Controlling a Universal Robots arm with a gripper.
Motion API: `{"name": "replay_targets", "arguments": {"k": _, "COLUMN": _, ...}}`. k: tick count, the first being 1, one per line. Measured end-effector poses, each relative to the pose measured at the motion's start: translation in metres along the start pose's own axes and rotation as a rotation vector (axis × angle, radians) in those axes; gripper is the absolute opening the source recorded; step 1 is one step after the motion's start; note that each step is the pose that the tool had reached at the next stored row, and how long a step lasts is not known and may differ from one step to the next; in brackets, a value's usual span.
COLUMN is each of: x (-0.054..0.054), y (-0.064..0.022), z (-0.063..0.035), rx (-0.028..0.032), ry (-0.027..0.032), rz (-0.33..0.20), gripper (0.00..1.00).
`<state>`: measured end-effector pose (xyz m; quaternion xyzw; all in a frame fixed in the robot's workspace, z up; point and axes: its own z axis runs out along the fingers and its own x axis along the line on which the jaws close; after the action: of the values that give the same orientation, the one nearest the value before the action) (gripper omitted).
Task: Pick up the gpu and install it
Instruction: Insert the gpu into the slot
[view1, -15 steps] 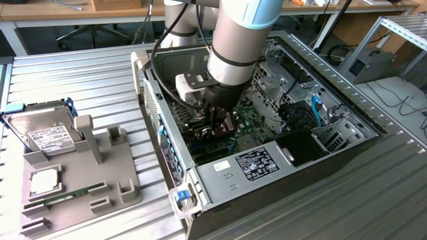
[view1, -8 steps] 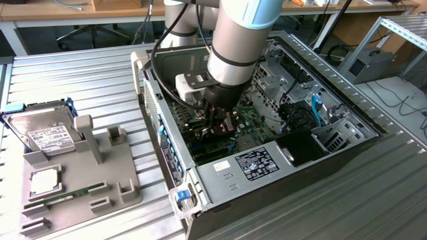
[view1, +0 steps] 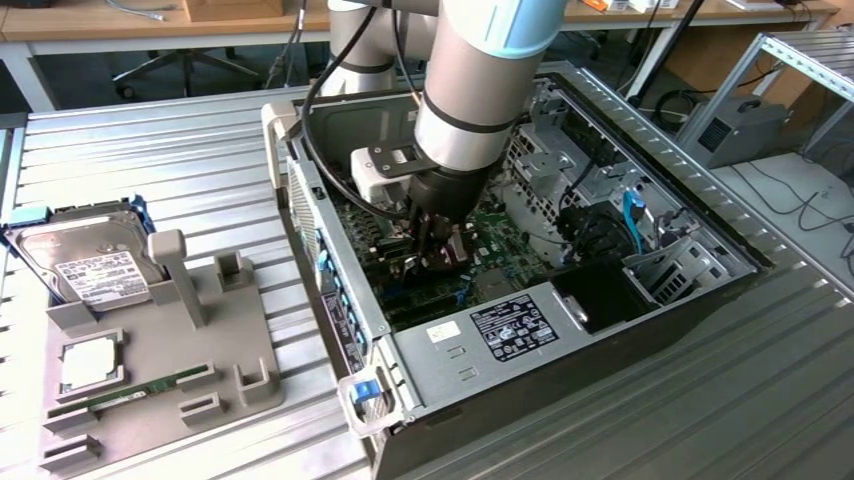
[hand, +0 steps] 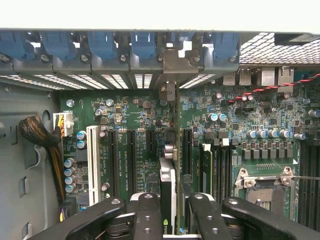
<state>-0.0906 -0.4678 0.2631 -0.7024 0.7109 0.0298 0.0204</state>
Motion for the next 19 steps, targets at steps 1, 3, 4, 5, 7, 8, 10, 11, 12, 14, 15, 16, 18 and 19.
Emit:
{"name": "replay_targets", "arguments": {"k": 1, "x": 0.0000, "y": 0.0000, "z": 0.0000, "rx": 0.0000, "ry": -0.0001, "rz": 0.000, "gripper": 0.27}}
{"name": "replay_targets", "arguments": {"k": 3, "x": 0.0000, "y": 0.0000, "z": 0.0000, "rx": 0.0000, "ry": 0.0000, "rz": 0.000, "gripper": 0.27}}
{"name": "replay_targets", "arguments": {"k": 4, "x": 0.0000, "y": 0.0000, "z": 0.0000, "rx": 0.0000, "ry": 0.0000, "rz": 0.000, "gripper": 0.27}}
{"name": "replay_targets", "arguments": {"k": 5, "x": 0.0000, "y": 0.0000, "z": 0.0000, "rx": 0.0000, "ry": 0.0000, "rz": 0.000, "gripper": 0.27}}
{"name": "replay_targets", "arguments": {"k": 7, "x": -0.0001, "y": 0.0000, "z": -0.0011, "rx": 0.0003, "ry": -0.0008, "rz": 0.000, "gripper": 0.27}}
{"name": "replay_targets", "arguments": {"k": 8, "x": -0.0002, "y": 0.0000, "z": -0.0025, "rx": 0.0005, "ry": -0.0007, "rz": 0.000, "gripper": 0.27}}
{"name": "replay_targets", "arguments": {"k": 10, "x": -0.0004, "y": 0.0001, "z": -0.0057, "rx": -0.0001, "ry": 0.0003, "rz": 0.000, "gripper": 0.27}}
{"name": "replay_targets", "arguments": {"k": 11, "x": -0.0004, "y": 0.0001, "z": -0.0057, "rx": 0.0000, "ry": 0.0000, "rz": 0.000, "gripper": 0.27}}
{"name": "replay_targets", "arguments": {"k": 12, "x": -0.0004, "y": 0.0001, "z": -0.0057, "rx": 0.0000, "ry": -0.0001, "rz": 0.000, "gripper": 0.27}}
{"name": "replay_targets", "arguments": {"k": 14, "x": -0.0002, "y": 0.0002, "z": -0.0055, "rx": 0.0001, "ry": -0.0002, "rz": 0.000, "gripper": 0.27}}
{"name": "replay_targets", "arguments": {"k": 15, "x": -0.0001, "y": 0.0003, "z": -0.0054, "rx": 0.0001, "ry": -0.0001, "rz": 0.000, "gripper": 0.27}}
{"name": "replay_targets", "arguments": {"k": 16, "x": -0.0001, "y": 0.0003, "z": -0.0055, "rx": 0.0000, "ry": 0.0000, "rz": 0.000, "gripper": 0.27}}
{"name": "replay_targets", "arguments": {"k": 18, "x": -0.0001, "y": 0.0005, "z": -0.0054, "rx": 0.0000, "ry": 0.0001, "rz": 0.000, "gripper": 0.27}}
{"name": "replay_targets", "arguments": {"k": 19, "x": -0.0001, "y": 0.0006, "z": -0.0054, "rx": 0.0000, "ry": 0.0001, "rz": 0.000, "gripper": 0.27}}
